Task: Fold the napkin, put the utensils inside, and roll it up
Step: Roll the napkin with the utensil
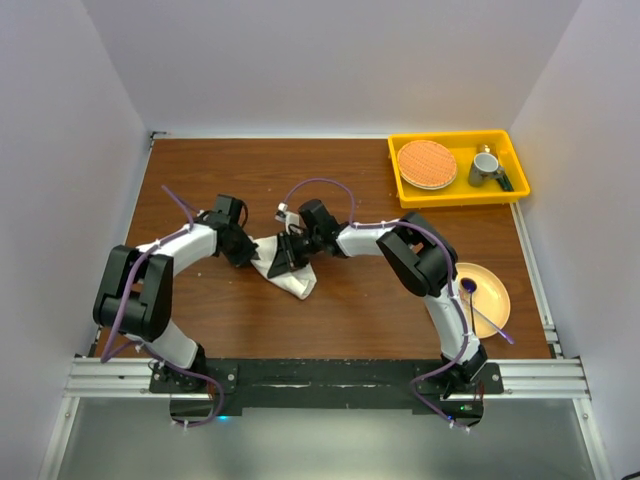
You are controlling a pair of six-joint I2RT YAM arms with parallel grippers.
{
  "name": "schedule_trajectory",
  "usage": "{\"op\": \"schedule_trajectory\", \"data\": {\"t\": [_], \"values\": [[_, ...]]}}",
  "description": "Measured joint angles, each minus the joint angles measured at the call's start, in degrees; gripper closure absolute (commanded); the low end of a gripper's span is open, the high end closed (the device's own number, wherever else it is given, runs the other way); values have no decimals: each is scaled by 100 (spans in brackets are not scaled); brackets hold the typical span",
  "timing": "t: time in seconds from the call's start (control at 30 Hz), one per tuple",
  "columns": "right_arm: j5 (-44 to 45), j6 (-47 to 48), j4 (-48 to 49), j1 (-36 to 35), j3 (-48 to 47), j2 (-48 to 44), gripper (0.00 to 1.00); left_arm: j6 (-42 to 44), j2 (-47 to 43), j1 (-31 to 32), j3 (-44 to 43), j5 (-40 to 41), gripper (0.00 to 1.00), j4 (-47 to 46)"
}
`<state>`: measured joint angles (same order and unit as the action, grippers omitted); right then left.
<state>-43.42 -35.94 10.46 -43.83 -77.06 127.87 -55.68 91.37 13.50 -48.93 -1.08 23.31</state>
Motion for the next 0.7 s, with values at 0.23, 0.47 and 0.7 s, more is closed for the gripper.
{"op": "schedule_trajectory", "data": {"t": [0.23, 0.47, 0.7], "values": [[511, 861, -1438, -81, -557, -173, 42, 33, 55, -26, -59, -151, 100, 15], [2830, 1764, -2719, -708, -643, -1078, 11, -94, 17, -35, -59, -232, 100, 216], [5460, 2337, -2712, -2140, -678, -1303, 4, -184, 11, -35, -87, -319, 100, 461]]}}
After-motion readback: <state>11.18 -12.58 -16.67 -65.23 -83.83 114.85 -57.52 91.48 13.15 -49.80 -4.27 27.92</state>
